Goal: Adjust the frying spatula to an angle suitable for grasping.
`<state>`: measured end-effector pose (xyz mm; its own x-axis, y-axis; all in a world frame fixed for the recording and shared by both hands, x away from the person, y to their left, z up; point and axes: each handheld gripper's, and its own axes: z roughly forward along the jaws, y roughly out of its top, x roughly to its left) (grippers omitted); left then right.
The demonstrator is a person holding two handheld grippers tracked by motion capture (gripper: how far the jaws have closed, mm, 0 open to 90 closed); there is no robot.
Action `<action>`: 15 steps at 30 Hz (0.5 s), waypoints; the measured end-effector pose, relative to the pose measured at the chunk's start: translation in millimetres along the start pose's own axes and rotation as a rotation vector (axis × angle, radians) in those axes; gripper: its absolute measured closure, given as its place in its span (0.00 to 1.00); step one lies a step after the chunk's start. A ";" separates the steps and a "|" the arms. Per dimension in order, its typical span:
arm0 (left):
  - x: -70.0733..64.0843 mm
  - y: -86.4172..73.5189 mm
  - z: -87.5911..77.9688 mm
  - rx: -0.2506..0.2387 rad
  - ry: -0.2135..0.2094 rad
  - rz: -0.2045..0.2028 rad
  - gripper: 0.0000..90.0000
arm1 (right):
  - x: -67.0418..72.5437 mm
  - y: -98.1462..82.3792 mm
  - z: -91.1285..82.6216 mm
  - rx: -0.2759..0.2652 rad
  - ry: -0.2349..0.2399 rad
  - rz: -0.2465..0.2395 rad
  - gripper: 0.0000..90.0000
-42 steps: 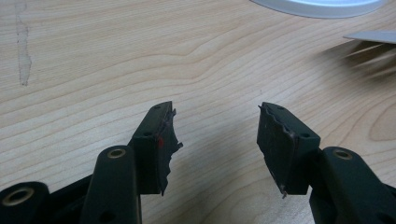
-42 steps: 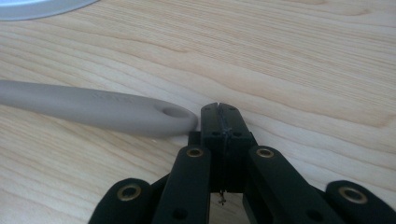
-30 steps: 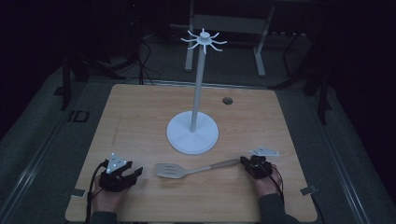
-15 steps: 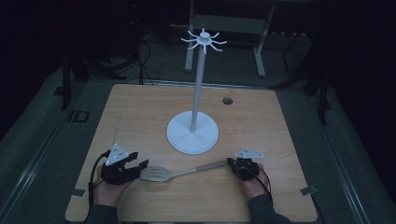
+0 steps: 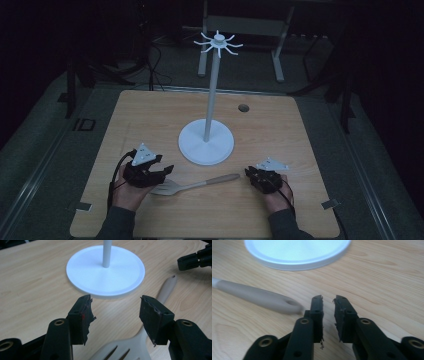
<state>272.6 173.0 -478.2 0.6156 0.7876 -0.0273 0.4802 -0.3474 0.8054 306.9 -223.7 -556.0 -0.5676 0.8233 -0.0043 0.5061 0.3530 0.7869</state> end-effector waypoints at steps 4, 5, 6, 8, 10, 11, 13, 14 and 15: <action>0.5 5.9 -0.1 -0.011 -0.006 0.002 0.48 | -6.7 -2.0 -4.2 -0.008 -0.013 0.021 0.80; 0.4 10.9 0.6 -0.012 -0.006 0.014 0.48 | -17.2 -4.4 -11.4 -0.028 -0.031 0.043 0.76; 0.3 12.1 0.6 -0.012 -0.006 0.017 0.48 | -19.7 -5.1 -13.5 -0.032 -0.036 0.055 0.75; 0.0 14.4 1.1 -0.013 -0.009 0.022 0.48 | -25.0 -6.4 -17.1 -0.044 -0.045 0.060 0.74; -0.5 16.7 2.0 -0.007 -0.010 0.030 0.48 | -29.2 -7.8 -20.6 -0.052 -0.050 0.067 0.73; -0.5 18.0 2.3 0.000 -0.010 0.042 0.48 | -31.0 -8.6 -22.2 -0.054 -0.055 0.069 0.72; -1.0 19.3 2.7 0.002 -0.010 0.049 0.48 | -32.8 -9.1 -23.7 -0.055 -0.058 0.073 0.72; -1.9 22.3 3.2 0.005 -0.012 0.063 0.48 | -36.6 -10.2 -26.6 -0.061 -0.058 0.078 0.70; -1.9 22.3 3.2 0.005 -0.012 0.063 0.48 | -36.6 -10.2 -26.6 -0.061 -0.058 0.078 0.70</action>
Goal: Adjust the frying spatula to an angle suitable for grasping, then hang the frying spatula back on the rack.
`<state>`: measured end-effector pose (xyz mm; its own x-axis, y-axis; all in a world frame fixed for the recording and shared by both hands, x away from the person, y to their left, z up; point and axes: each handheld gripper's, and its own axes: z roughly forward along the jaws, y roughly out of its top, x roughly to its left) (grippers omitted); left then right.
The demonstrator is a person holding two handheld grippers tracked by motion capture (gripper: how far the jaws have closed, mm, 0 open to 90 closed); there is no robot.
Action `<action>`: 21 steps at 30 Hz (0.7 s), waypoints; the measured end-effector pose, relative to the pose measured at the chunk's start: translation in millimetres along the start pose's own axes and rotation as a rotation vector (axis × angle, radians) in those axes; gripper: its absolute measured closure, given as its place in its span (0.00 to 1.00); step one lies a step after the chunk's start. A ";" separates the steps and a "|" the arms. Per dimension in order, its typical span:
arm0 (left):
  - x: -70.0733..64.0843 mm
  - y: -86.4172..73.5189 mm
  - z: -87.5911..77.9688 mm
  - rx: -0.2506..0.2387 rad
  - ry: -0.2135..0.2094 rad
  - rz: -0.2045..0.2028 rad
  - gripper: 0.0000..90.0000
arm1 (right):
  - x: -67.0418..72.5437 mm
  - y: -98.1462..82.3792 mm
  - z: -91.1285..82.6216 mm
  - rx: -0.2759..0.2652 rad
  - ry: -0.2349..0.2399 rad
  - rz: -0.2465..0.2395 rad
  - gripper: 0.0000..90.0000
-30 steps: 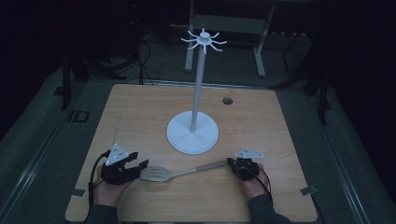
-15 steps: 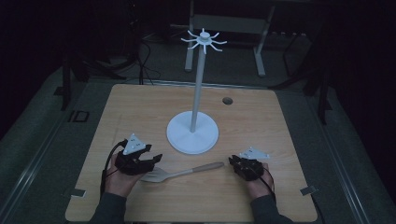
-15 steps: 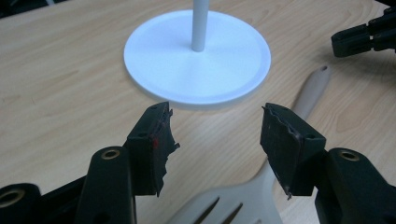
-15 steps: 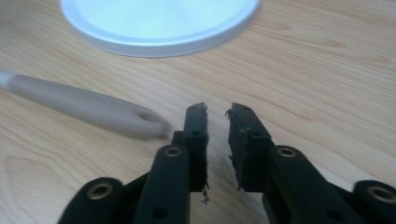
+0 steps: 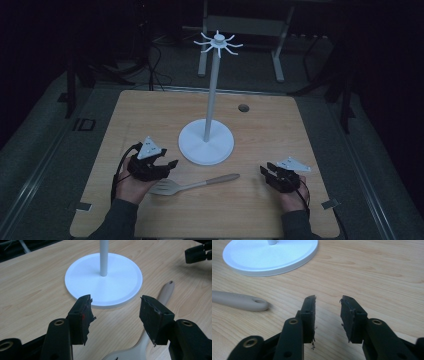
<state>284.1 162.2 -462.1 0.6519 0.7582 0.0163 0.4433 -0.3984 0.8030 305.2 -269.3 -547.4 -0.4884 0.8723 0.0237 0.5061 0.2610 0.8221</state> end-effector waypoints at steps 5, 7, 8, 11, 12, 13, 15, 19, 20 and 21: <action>-2.4 8.6 2.4 0.008 -0.009 0.015 0.48 | -7.5 -1.2 -6.3 -0.013 0.001 0.003 0.66; -3.3 12.4 3.8 0.021 -0.016 0.027 0.47 | -13.0 -2.3 -13.0 -0.026 0.005 0.021 0.64; -3.3 14.7 5.0 0.027 -0.024 0.033 0.47 | -14.3 -2.4 -14.8 -0.030 0.010 0.024 0.63; -4.2 19.8 8.5 0.042 -0.040 0.041 0.48 | -16.3 -3.2 -18.6 -0.031 0.023 0.019 0.61; -4.4 21.4 9.8 0.046 -0.043 0.050 0.48 | -16.3 -3.8 -20.0 -0.031 0.024 0.015 0.61; -4.8 22.5 10.6 0.047 -0.045 0.052 0.48 | -16.2 -4.2 -21.2 -0.031 0.027 0.013 0.61; -5.3 25.6 12.8 0.048 -0.049 0.058 0.48 | -16.1 -5.1 -23.8 -0.031 0.026 0.007 0.61; -6.3 29.3 15.4 0.057 -0.055 0.064 0.49 | -16.4 -7.2 -28.9 -0.032 0.024 0.009 0.60; -7.1 31.7 16.5 0.061 -0.058 0.071 0.49 | -16.6 -7.9 -30.2 -0.034 0.022 0.009 0.60; -7.3 33.3 17.2 0.064 -0.058 0.078 0.49 | -17.2 -10.0 -33.3 -0.035 0.022 0.011 0.60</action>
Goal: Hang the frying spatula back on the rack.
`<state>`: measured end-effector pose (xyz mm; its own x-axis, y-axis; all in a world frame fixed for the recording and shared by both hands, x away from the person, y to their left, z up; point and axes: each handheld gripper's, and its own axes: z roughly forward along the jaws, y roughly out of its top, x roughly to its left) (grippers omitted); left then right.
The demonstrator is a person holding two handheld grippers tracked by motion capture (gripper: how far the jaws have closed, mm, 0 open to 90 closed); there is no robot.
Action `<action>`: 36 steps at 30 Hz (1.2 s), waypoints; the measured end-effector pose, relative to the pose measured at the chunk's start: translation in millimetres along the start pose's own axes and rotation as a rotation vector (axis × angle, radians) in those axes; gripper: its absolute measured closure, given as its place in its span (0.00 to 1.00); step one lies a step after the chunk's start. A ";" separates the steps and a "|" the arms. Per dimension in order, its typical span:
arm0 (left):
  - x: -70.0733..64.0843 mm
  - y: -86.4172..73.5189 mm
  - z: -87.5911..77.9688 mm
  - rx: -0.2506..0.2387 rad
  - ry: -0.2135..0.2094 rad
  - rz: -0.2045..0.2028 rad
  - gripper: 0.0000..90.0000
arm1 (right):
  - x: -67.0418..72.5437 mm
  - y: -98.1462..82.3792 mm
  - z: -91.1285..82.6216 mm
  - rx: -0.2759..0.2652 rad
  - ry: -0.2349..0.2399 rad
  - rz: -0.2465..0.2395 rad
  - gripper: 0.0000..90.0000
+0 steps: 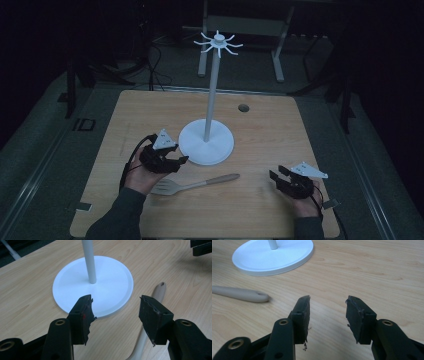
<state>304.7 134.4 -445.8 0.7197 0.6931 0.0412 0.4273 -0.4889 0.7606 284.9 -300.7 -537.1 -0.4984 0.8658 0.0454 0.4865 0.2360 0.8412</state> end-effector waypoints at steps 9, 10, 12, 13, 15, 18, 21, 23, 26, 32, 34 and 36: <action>-0.4 10.7 7.4 0.040 -0.023 0.025 0.50 | 3.5 -7.3 0.9 0.029 0.004 0.001 0.55; -0.4 10.7 7.4 0.040 -0.023 0.025 0.50 | 3.5 -7.3 0.9 0.029 0.004 0.001 0.55; -1.0 12.7 12.5 0.072 -0.026 0.048 0.50 | 3.9 -7.9 0.3 0.029 0.003 -0.002 0.55; -1.3 13.3 13.8 0.081 -0.028 0.050 0.50 | 3.8 -8.0 0.3 0.027 0.003 0.000 0.55; -1.8 14.8 17.0 0.094 -0.035 0.061 0.50 | 3.6 -8.0 0.8 0.022 0.005 0.002 0.56; -3.4 17.1 21.6 0.112 -0.044 0.069 0.51 | 3.8 -8.7 2.8 0.028 0.000 -0.010 0.58; -6.0 18.8 27.7 0.138 -0.055 0.084 0.53 | 2.7 -10.1 5.1 0.038 -0.011 -0.020 0.59; -8.5 19.4 33.0 0.159 -0.062 0.100 0.54 | 1.4 -10.7 6.0 0.042 -0.019 -0.021 0.59; -12.0 19.9 40.2 0.193 -0.068 0.123 0.55 | -0.8 -11.4 6.4 0.043 -0.021 -0.012 0.59; -16.6 22.8 53.8 0.243 -0.085 0.156 0.55 | -3.7 -12.4 6.6 0.043 -0.026 -0.004 0.59; -16.9 23.3 55.7 0.248 -0.082 0.157 0.55 | -4.1 -12.5 6.8 0.043 -0.028 -0.002 0.59; -16.6 25.5 60.8 0.267 -0.096 0.154 0.55 | -4.9 -12.7 8.4 0.047 -0.035 -0.004 0.59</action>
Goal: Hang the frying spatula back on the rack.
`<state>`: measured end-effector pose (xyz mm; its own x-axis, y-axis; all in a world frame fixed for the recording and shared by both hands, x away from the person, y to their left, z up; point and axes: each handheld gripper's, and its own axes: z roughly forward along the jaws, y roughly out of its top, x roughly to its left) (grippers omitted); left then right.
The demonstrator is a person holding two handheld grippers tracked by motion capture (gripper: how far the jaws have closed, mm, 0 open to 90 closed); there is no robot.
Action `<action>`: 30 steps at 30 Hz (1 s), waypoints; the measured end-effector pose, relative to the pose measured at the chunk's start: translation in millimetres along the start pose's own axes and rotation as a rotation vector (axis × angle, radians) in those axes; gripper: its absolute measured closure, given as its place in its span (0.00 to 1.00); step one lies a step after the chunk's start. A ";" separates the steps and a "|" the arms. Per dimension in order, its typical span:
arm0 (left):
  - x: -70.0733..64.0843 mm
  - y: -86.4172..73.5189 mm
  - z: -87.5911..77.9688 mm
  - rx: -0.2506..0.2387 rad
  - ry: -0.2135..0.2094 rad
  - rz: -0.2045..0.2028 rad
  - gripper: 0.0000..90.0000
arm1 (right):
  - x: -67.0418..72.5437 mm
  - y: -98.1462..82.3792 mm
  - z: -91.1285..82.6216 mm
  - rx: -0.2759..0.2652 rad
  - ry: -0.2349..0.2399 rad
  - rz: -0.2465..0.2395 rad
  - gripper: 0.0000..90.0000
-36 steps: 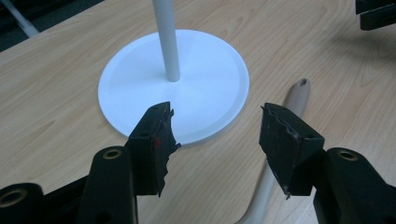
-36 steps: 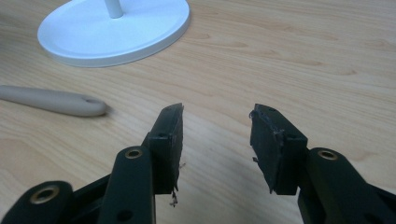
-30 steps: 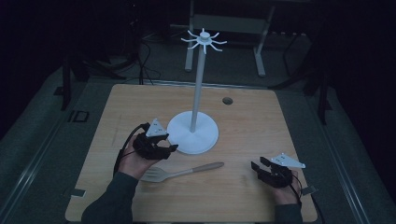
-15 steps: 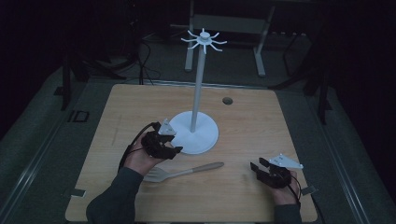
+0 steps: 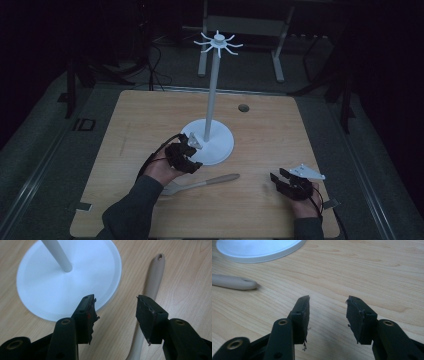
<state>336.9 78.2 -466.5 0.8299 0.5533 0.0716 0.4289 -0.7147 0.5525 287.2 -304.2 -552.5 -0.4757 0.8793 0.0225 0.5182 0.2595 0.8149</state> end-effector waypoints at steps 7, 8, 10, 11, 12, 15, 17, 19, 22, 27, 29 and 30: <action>-0.1 2.8 10.1 0.041 -0.010 0.017 0.55 | 0.3 -0.1 1.1 0.004 0.000 -0.005 0.58; -0.3 2.8 12.2 0.054 -0.012 0.025 0.55 | 0.2 -0.1 1.0 0.004 -0.001 -0.005 0.58; -1.3 2.9 14.7 0.062 -0.015 0.025 0.55 | 0.3 -0.3 1.1 0.005 -0.001 -0.004 0.58; -3.4 3.7 19.9 0.092 -0.026 0.041 0.55 | 0.5 -0.4 1.3 0.007 -0.002 -0.005 0.58; -4.3 4.0 21.8 0.102 -0.033 0.045 0.56 | 1.3 -0.5 2.3 0.010 -0.004 -0.012 0.58; -7.1 4.6 27.9 0.127 -0.052 0.051 0.58 | 2.4 -0.3 3.0 0.013 -0.002 -0.014 0.58; -8.1 4.8 31.4 0.147 -0.060 0.059 0.59 | 2.3 -0.4 3.1 0.014 -0.002 -0.016 0.58; -9.7 4.9 35.0 0.165 -0.069 0.065 0.60 | 2.2 -0.4 2.9 0.015 -0.003 -0.016 0.58; -11.6 5.2 38.6 0.188 -0.085 0.072 0.63 | 2.2 -0.4 2.6 0.010 -0.002 -0.013 0.58; -19.5 5.6 52.2 0.229 -0.128 0.077 0.68 | 3.1 -0.4 3.1 0.012 -0.002 -0.019 0.58; -22.6 6.0 57.9 0.243 -0.137 0.085 0.69 | 3.0 -0.5 3.0 0.013 -0.001 -0.021 0.57; -24.1 6.4 60.3 0.252 -0.140 0.089 0.69 | 3.0 -0.5 3.0 0.013 -0.001 -0.021 0.57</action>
<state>341.2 34.5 -514.7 0.9018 0.4318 -0.0146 0.4128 -0.8512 0.3240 287.6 -300.5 -554.6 -0.4853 0.8743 0.0050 0.5172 0.2825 0.8079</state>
